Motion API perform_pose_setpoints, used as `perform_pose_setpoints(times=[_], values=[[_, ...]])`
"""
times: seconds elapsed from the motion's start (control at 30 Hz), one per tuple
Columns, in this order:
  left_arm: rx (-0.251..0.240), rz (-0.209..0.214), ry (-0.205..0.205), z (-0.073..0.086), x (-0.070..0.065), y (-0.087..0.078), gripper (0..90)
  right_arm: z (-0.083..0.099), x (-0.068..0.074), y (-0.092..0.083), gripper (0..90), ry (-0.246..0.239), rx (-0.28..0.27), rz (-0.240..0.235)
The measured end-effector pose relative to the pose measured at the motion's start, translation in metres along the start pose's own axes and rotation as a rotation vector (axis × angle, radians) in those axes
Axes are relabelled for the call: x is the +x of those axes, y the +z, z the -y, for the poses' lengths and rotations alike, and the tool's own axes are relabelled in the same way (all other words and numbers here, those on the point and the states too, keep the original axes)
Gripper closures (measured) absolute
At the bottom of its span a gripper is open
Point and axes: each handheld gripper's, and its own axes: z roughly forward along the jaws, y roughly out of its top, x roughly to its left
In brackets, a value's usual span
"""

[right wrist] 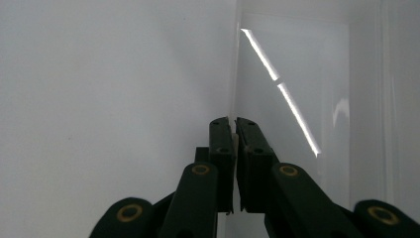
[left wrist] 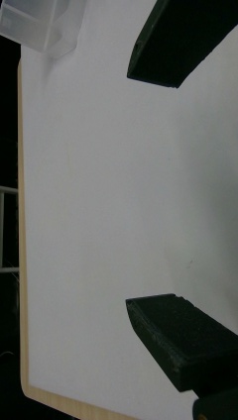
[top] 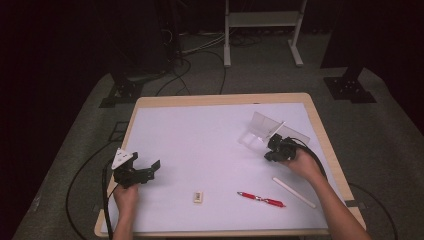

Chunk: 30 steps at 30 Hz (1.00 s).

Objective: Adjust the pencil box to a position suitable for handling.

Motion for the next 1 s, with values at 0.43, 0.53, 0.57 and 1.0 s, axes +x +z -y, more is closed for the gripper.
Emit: perform_pose_setpoints(times=[0.43, 0.53, 0.57, 1.0], values=[[0.002, 0.0, 0.001, 0.0, 0.0, 0.0, 0.0, -0.001, 0.005, -0.006, 85.8, -0.066, -0.008, 0.065], [0.002, 0.0, 0.002, 0.0, 0.0, 0.0, 0.0, -0.001, 0.006, -0.01, 86.1, -0.082, -0.019, 0.081], [0.003, 0.0, 0.003, 0.0, 0.0, 0.0, 0.0, -0.001, 0.006, -0.012, 86.1, -0.082, -0.022, 0.085], [0.002, -0.001, 0.005, 0.0, 0.0, 0.0, 0.0, -0.017, 0.03, -0.028, 85.9, -0.174, -0.061, 0.083]])
